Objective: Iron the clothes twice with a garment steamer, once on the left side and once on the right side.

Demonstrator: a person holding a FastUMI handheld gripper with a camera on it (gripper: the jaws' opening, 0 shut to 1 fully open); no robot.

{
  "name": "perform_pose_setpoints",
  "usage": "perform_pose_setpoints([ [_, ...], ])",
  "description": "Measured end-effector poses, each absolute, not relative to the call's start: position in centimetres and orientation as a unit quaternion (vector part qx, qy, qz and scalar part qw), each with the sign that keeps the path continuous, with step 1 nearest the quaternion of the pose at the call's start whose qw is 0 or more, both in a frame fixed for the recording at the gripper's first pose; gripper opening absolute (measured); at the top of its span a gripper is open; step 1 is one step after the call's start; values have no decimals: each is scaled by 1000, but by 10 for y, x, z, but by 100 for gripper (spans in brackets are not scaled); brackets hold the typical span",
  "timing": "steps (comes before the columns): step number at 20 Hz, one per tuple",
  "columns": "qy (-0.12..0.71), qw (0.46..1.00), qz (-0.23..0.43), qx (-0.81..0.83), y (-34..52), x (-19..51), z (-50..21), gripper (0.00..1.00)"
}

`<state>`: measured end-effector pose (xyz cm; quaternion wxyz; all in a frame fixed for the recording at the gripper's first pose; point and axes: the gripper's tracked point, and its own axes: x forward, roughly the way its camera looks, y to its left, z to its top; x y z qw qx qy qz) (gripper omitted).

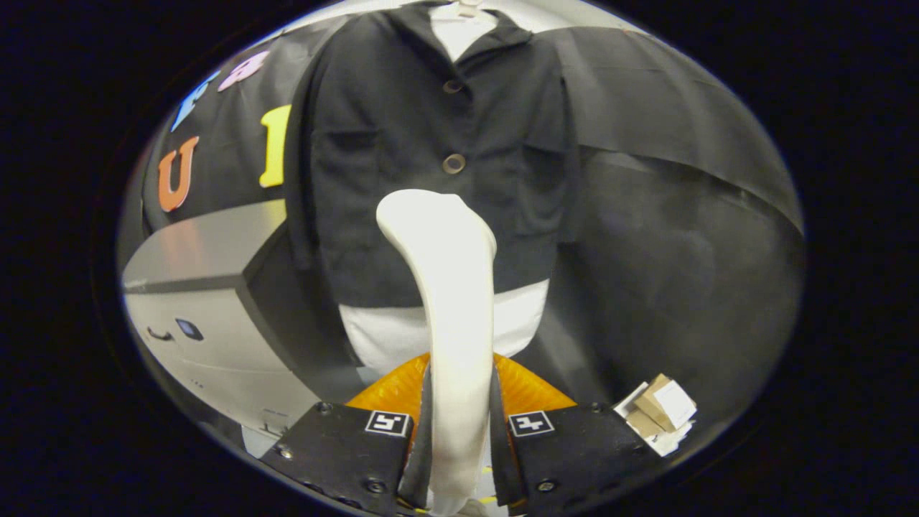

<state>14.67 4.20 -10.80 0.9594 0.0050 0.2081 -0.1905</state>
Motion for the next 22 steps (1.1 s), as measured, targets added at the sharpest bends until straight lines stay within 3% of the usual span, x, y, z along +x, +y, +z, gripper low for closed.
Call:
perform_pose_setpoints([
  [9,27,969,-239,52,-45,164,81,37],
  [17,-137,970,-198,35,-93,211,239,37],
  [22,-159,975,-151,31,-99,231,260,37],
])
